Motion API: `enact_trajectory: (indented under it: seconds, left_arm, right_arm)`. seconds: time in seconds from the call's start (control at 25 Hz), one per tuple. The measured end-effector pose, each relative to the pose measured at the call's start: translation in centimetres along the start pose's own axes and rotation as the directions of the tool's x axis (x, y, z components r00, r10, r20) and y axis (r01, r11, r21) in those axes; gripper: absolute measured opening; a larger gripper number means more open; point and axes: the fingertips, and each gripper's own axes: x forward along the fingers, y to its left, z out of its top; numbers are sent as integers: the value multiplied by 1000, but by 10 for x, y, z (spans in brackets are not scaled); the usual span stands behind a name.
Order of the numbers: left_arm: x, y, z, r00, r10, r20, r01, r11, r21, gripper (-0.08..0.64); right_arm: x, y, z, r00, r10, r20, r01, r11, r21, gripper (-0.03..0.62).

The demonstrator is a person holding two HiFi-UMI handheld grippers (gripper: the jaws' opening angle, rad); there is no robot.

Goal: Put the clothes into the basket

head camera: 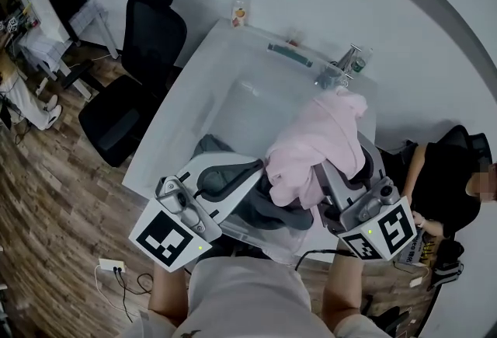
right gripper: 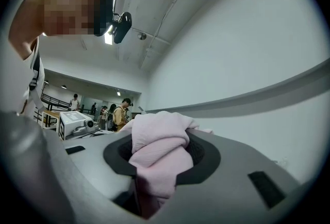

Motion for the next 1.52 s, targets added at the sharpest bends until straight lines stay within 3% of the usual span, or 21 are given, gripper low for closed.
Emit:
enact_trajectory:
  seconds: [0.4,0.84,1.24,1.52]
  left_arm:
    - [-27,16,-1,994,109,-30,-109,994,0,5]
    - [-73,55,-31,969,230,-93,-233,972,-28,5]
    - [-96,62,-69,947,282,-152,-295,952,-75,5]
    - [-106,57,-99,937,294,-189,-322,937,-136,5]
  right_arm:
    - [36,18,-8,994,109,-16,-109,994,20,150]
    - [107,47,-49,966,252,-52,-246,964,97,150]
    - [136,72,-105,924,359,-135,-330,923,197,150]
    - [136,88,-167,870,423,-252,-357,895,268,152]
